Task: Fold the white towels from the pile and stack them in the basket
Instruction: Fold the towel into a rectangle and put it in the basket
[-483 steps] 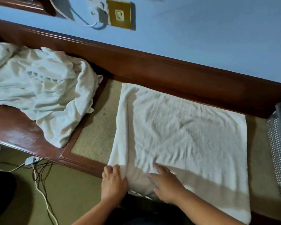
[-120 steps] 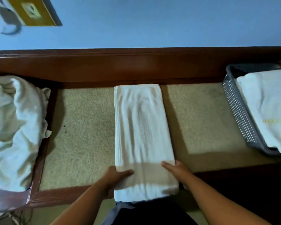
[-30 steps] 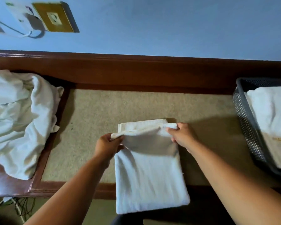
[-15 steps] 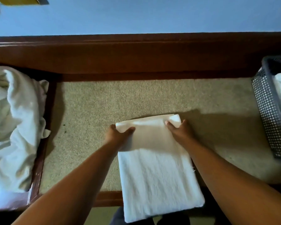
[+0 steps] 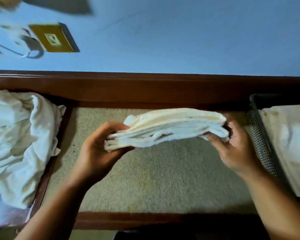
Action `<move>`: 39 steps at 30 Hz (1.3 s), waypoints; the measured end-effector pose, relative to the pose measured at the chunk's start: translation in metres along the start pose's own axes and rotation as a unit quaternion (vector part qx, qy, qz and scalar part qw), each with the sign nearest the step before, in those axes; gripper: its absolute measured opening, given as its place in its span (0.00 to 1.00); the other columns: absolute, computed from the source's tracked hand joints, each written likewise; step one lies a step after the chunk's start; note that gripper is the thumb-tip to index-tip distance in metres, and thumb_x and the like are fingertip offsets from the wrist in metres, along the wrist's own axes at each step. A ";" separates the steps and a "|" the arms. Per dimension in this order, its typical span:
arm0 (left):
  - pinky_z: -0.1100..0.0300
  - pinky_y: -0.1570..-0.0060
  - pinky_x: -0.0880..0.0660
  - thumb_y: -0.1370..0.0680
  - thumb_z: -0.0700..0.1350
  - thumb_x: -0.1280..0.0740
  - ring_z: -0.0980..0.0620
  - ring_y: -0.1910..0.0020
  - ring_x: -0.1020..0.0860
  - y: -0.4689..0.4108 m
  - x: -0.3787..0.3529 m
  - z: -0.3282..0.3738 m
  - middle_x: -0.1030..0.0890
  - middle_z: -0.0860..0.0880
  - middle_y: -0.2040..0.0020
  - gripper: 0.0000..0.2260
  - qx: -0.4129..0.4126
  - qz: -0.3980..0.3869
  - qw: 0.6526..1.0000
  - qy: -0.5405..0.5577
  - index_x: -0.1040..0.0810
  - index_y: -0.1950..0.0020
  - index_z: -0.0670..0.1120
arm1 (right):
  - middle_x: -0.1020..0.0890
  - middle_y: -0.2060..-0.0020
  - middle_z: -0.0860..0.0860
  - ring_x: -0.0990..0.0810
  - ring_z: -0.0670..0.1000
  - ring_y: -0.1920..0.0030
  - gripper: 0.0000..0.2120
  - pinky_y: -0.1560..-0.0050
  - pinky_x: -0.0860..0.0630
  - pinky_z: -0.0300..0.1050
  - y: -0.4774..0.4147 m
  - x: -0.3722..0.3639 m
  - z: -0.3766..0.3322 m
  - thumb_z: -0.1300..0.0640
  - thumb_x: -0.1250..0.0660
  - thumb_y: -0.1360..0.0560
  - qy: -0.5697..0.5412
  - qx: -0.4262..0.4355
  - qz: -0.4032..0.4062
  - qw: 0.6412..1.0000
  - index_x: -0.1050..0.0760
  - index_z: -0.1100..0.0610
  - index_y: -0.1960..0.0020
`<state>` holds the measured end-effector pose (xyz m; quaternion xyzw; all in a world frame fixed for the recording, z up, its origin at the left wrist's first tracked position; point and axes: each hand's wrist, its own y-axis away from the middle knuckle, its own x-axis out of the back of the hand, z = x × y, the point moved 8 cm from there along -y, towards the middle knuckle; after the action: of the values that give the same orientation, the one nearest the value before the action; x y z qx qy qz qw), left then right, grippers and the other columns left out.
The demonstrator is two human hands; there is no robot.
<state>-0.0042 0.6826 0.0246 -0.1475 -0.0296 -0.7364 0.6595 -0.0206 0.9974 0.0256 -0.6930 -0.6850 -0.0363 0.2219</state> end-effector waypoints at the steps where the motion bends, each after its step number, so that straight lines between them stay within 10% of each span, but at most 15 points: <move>1: 0.66 0.55 0.26 0.30 0.44 0.22 0.55 0.54 0.20 0.009 -0.002 0.003 0.18 0.52 0.51 0.15 -0.035 0.005 0.997 -0.066 0.21 0.46 0.53 | 0.20 0.50 0.48 0.21 0.47 0.49 0.11 0.48 0.25 0.37 0.011 0.003 -0.005 0.51 0.30 0.26 0.057 0.050 -0.011 0.997 0.24 0.47 0.44; 5: 0.63 0.50 0.26 0.29 0.42 0.24 0.55 0.45 0.22 0.053 -0.030 -0.051 0.23 0.54 0.44 0.13 -0.067 -0.008 0.973 -0.219 0.21 0.47 0.49 | 0.27 0.47 0.49 0.24 0.51 0.49 0.15 0.51 0.26 0.43 0.075 -0.017 0.053 0.60 0.31 0.31 0.237 0.059 -0.081 0.966 0.25 0.55 0.45; 10: 0.56 0.48 0.23 0.32 0.52 0.23 0.51 0.45 0.21 0.143 -0.077 -0.200 0.32 0.59 0.39 0.23 0.220 -0.152 0.926 -0.267 0.32 0.44 0.60 | 0.25 0.43 0.44 0.22 0.49 0.43 0.26 0.44 0.28 0.37 0.191 -0.075 0.195 0.64 0.31 0.26 0.224 -0.281 -0.264 0.895 0.33 0.33 0.44; 16: 0.61 0.61 0.27 0.26 0.51 0.23 0.54 0.53 0.20 0.147 -0.074 -0.230 0.21 0.48 0.47 0.22 0.421 0.017 0.901 -0.108 0.31 0.40 0.48 | 0.21 0.52 0.52 0.22 0.52 0.50 0.14 0.58 0.29 0.29 0.199 -0.089 0.205 0.63 0.31 0.22 0.009 -0.480 -0.029 0.877 0.31 0.56 0.39; 23: 0.61 0.73 0.33 0.25 0.45 0.26 0.50 0.69 0.28 0.135 -0.071 -0.250 0.23 0.45 0.65 0.11 0.524 -0.058 0.842 -0.117 0.25 0.57 0.42 | 0.17 0.54 0.52 0.20 0.50 0.58 0.10 0.57 0.24 0.47 0.187 -0.093 0.208 0.53 0.28 0.25 0.142 -0.491 -0.086 0.855 0.26 0.55 0.50; 27: 0.58 0.63 0.29 0.31 0.45 0.21 0.50 0.58 0.23 0.129 -0.064 -0.249 0.22 0.48 0.55 0.18 0.489 0.005 0.854 -0.177 0.28 0.50 0.45 | 0.20 0.44 0.57 0.22 0.53 0.54 0.25 0.56 0.28 0.44 0.183 -0.093 0.205 0.54 0.23 0.29 0.121 -0.526 -0.024 0.841 0.31 0.59 0.40; 29: 0.57 0.60 0.26 0.33 0.53 0.19 0.50 0.54 0.20 0.131 -0.069 -0.252 0.19 0.49 0.52 0.24 0.494 0.018 0.861 -0.119 0.26 0.46 0.45 | 0.20 0.42 0.57 0.20 0.54 0.51 0.32 0.56 0.28 0.42 0.187 -0.101 0.205 0.51 0.22 0.29 0.055 -0.564 -0.018 0.823 0.32 0.62 0.32; 32: 0.58 0.63 0.26 0.39 0.61 0.22 0.49 0.58 0.19 0.137 -0.075 -0.248 0.16 0.47 0.55 0.32 0.526 0.005 0.851 -0.003 0.20 0.43 0.41 | 0.17 0.54 0.53 0.21 0.48 0.63 0.17 0.73 0.30 0.36 0.186 -0.107 0.193 0.52 0.27 0.24 -0.007 -0.577 -0.057 0.814 0.22 0.60 0.39; 39: 0.55 0.56 0.17 0.24 0.37 0.34 0.45 0.54 0.14 0.109 -0.126 -0.146 0.15 0.40 0.47 0.13 0.505 0.051 0.787 0.350 0.21 0.40 0.39 | 0.13 0.59 0.51 0.16 0.50 0.58 0.08 0.59 0.26 0.42 0.148 -0.047 0.140 0.55 0.26 0.29 -0.180 -0.506 0.048 0.842 0.15 0.56 0.52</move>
<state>0.0873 0.7548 -0.1637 0.4735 -0.1566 -0.5825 0.6418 0.0845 1.0093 -0.1547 -0.7350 -0.5653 -0.2420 -0.2858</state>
